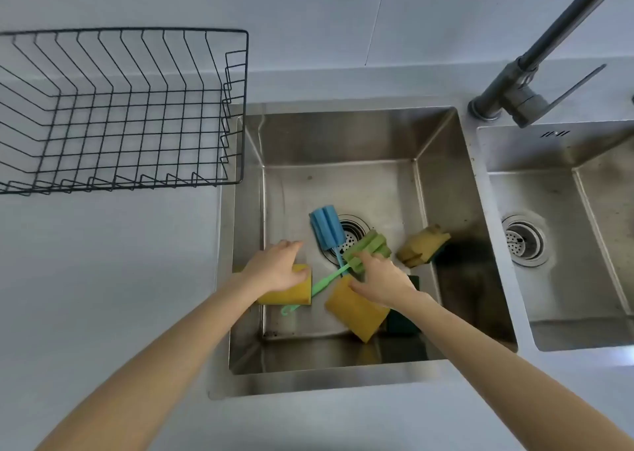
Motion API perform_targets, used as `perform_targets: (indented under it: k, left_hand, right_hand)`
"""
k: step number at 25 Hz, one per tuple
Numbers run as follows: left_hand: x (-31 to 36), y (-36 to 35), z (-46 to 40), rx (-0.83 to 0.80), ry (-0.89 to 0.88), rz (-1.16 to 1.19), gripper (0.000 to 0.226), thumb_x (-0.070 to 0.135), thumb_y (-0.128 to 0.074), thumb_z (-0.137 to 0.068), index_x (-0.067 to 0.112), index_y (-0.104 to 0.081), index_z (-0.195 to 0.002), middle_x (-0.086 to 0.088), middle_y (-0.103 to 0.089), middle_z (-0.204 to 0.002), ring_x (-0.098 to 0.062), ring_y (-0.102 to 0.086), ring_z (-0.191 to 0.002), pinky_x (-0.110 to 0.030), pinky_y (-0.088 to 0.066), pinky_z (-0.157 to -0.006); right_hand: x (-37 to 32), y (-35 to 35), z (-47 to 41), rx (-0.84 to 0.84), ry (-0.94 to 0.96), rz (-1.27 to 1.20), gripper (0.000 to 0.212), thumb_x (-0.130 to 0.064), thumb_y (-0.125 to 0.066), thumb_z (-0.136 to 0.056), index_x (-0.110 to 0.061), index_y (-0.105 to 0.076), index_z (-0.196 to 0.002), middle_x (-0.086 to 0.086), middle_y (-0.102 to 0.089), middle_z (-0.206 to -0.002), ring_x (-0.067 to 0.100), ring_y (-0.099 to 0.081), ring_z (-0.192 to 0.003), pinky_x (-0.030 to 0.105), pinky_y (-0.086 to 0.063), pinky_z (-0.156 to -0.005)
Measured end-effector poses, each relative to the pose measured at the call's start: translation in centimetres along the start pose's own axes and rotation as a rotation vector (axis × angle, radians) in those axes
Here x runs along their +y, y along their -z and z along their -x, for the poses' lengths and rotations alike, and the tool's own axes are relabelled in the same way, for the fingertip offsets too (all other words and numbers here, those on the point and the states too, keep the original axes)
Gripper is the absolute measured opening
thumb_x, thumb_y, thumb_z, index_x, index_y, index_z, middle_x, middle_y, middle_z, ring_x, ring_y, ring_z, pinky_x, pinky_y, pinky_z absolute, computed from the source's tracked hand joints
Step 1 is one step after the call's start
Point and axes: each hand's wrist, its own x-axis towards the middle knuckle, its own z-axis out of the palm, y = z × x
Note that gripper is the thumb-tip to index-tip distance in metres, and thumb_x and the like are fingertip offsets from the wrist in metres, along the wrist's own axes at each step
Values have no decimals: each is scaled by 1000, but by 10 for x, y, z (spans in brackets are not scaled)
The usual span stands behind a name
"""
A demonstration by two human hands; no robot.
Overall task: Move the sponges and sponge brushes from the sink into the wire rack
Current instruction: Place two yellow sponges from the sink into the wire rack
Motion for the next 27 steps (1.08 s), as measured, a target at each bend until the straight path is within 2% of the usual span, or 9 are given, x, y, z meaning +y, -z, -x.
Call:
perform_targets:
  k: [5,9,15,21,27]
  left_hand:
    - [-4,-16,-14,-67,16,-45,73,40,-48,-88,13,-12,-145,-11,-27,-152,-30,-31,-137,-42,-32,-110]
    - [-8,-26,-21,-82,28,-103,75,43,-52,-85,15,-15,-143,-10,-29,-151,-30,-29,-137,-44,-26,-111]
    - [-15,-38,-24,-137,57,-101,72,37,-55,-85,18,-18,-143,-9,-30,-150,-31,-27,-138,-47,-19,-113]
    - [-13,-45,-18,-86,33,-104,58,33,-54,-86,23,-31,-138,-7,-42,-141,-30,-38,-129,-44,-29,-108]
    - [-13,-39,-9,43,93,151,52,35,-55,-86,19,-37,-132,-11,-45,-136,-30,-48,-120,-43,-42,-101]
  right_hand:
    - [6,-16,-4,-75,-41,12,64,-29,-55,-89,-17,-26,-145,16,-46,-134,33,-49,-122,42,-45,-97]
    - [10,-23,-7,-97,-66,32,61,-27,-58,-87,-18,-32,-141,14,-45,-135,32,-48,-123,43,-44,-100]
    - [16,-32,-7,-128,-102,35,60,-27,-56,-88,-18,-31,-141,12,-44,-138,31,-50,-123,43,-44,-100]
    - [19,-30,-5,-99,-94,-37,58,-27,-57,-88,-21,-33,-141,7,-45,-140,27,-49,-124,41,-46,-100]
    - [24,-22,4,-23,-140,-226,57,-30,-59,-87,-18,-38,-138,8,-51,-136,27,-53,-121,38,-49,-97]
